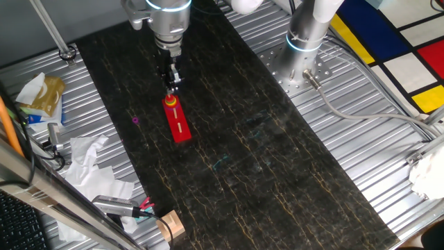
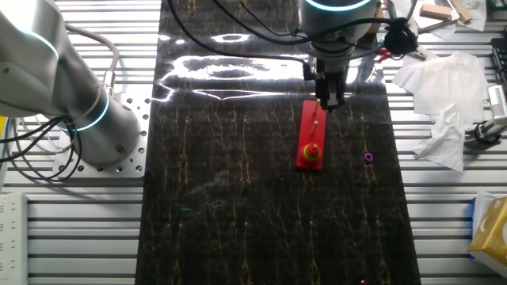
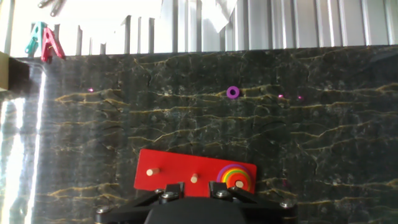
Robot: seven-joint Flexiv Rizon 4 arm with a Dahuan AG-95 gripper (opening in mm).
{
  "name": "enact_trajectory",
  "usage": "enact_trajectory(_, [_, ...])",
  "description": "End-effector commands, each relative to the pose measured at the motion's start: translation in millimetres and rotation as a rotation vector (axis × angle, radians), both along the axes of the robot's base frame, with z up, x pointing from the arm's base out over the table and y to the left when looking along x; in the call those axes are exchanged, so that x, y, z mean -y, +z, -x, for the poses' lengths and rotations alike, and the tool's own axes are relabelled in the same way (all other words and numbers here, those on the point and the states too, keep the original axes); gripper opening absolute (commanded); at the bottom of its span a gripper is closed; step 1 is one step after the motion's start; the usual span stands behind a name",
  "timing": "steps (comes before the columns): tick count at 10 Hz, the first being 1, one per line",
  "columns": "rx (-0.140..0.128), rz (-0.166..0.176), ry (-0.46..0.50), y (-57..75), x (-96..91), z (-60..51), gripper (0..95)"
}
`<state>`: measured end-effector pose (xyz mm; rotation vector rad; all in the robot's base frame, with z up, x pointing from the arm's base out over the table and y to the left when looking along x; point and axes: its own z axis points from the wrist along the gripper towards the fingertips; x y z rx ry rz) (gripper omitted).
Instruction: Take out one Hanoi block and throw it aside
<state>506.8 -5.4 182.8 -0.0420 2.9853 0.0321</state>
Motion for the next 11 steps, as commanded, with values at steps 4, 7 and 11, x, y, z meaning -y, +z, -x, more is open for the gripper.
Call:
enact_trajectory(4, [0.006,0.002,0.008,-0.8,1.5,-1.3,38.0])
enact_trajectory(7, [0.005,0.006,0.015,-0.9,1.7,-1.6,38.0])
enact_trajectory(11, [0.006,0.006,0.013,-1.5,2.1,-2.8,38.0])
